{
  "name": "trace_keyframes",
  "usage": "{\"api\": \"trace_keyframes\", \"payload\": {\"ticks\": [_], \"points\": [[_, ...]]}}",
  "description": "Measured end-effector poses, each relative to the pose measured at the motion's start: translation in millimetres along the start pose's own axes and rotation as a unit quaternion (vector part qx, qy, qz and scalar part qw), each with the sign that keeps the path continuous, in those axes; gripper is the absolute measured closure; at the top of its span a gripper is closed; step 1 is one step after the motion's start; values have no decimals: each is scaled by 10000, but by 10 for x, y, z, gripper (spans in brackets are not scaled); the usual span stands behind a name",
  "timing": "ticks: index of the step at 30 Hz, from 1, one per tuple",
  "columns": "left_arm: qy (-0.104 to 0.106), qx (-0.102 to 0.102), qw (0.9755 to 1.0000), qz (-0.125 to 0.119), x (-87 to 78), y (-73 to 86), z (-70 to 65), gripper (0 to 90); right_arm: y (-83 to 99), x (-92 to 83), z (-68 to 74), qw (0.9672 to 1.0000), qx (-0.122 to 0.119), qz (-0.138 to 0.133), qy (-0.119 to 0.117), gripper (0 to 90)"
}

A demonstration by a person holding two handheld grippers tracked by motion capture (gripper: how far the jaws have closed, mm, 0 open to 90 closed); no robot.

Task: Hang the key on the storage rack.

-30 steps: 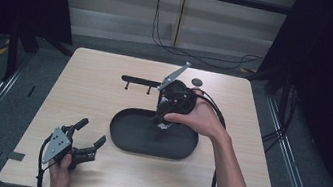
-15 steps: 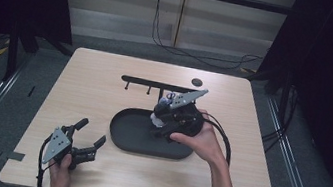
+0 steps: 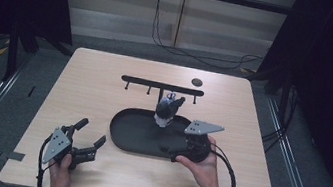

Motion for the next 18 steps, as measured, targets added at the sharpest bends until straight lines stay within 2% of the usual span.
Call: {"api": "trace_keyframes", "payload": {"ticks": [3,6,8,10,12,13,14,15,16,18], "points": [[1,-6,10000,-7,1,0,-1,156,207,-37,-7,9988,238,-133,406,191],[2,-14,10000,-20,3,0,-3,156,379,-77,-24,9965,457,-410,573,140],[1,1,10000,0,0,0,0,155,490,-91,-19,9938,537,-549,808,141],[0,-27,10000,-34,5,0,-4,155,596,-93,-6,9896,602,-649,1130,140],[2,-8,10000,-12,2,0,-1,156,687,-106,-12,9835,854,-834,1362,140],[1,-5,10000,-8,1,0,-1,156,724,-114,-13,9805,868,-978,1470,139],[2,-3,10000,-6,1,0,-1,156,759,-119,-14,9760,883,-1102,1655,139],[3,-10,10000,-17,2,0,-2,155,789,-114,-1,9687,985,-1208,1931,143],[2,-28,10000,-36,5,0,-5,156,821,-114,0,9634,1011,-1262,2138,145],[7,-29,10000,-43,6,0,-6,156,859,-142,15,9562,1117,-1512,2244,140]]}}
Point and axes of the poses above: each handheld gripper's, and its own axes: x roughly forward along the jaws, y roughly out of its underside, z roughly to its left, the point moved 1 cm from there along x, roughly forward along the jaws, and after that the axes turned 15 degrees about y, right-handed, at the moved point
